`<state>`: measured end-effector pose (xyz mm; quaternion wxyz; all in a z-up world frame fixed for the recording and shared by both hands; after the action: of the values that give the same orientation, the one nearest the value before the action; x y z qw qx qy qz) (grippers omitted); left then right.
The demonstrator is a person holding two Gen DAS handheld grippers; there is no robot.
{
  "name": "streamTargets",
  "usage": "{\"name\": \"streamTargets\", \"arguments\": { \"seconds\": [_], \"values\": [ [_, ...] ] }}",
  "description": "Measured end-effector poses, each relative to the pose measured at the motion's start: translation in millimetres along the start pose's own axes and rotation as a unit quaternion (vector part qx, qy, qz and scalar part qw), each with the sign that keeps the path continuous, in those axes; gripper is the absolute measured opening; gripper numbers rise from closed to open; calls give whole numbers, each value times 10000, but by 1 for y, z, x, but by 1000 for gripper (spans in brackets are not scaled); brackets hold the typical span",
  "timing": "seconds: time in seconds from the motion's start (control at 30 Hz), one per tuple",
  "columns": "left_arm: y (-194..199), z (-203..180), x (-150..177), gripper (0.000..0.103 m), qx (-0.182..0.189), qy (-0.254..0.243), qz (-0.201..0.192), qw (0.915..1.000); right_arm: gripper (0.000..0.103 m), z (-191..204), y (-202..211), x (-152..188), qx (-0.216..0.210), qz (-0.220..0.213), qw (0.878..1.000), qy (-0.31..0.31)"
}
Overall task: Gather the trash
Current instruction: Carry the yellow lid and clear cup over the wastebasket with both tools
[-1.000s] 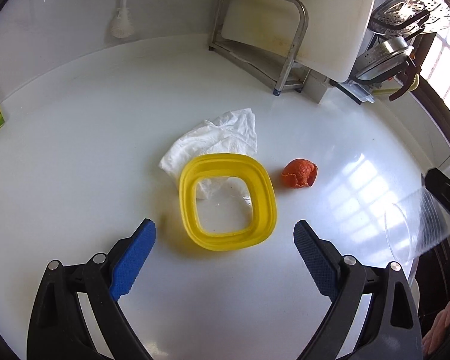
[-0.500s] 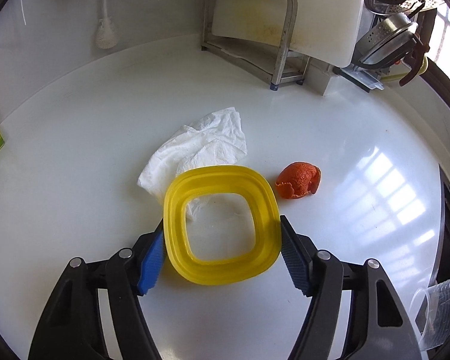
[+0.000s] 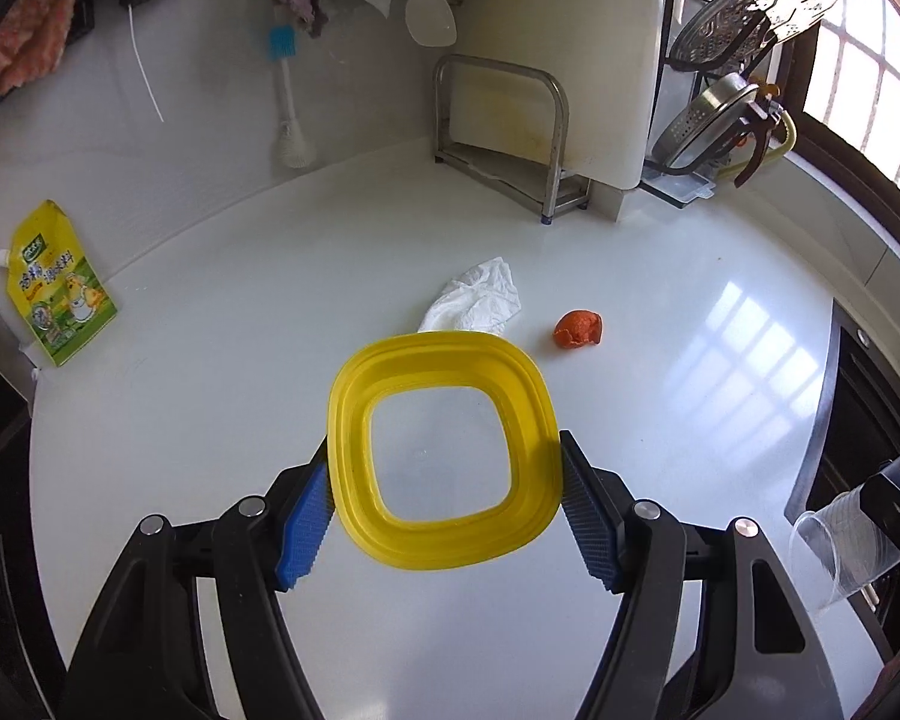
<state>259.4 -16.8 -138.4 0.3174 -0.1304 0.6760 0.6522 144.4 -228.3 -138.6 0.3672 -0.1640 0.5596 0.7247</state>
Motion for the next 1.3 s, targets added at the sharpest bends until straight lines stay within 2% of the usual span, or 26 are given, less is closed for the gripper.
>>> {"name": "streamTargets", "arguments": {
  "seconds": [0.17,0.33,0.63,0.93,1.2,1.3],
  "values": [
    [54,-4,26,67,-188,78,-87,9998,47,1,35,13,-171,147,9992,316],
    [93,-14,70,67,-328,432,14,9985,47,-2,69,35,-436,311,9970,565],
    [142,-48,144,67,-511,913,161,9944,47,-7,115,75,-904,614,9877,1119],
    [156,-70,188,67,-513,1006,340,9930,47,-17,124,112,-993,883,9833,1244],
    [144,-78,212,67,-298,818,566,9946,47,-18,108,143,-921,1148,9826,1134],
    [131,-81,223,67,-207,813,775,9935,47,-18,101,153,-884,1254,9821,1090]
  ]
}}
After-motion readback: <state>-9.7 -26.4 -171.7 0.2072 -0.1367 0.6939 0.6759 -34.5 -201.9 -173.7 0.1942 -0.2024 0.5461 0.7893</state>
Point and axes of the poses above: each gripper's, at about its wrist camera, not at the fingertips, and y roughly against the way its jaws point, z to its left, x to its underside, the point moved 6 cm from there along -y, roughly the way its jaws point, and after that the axes turned 3 degrees about -y, right-handed, at the moved point
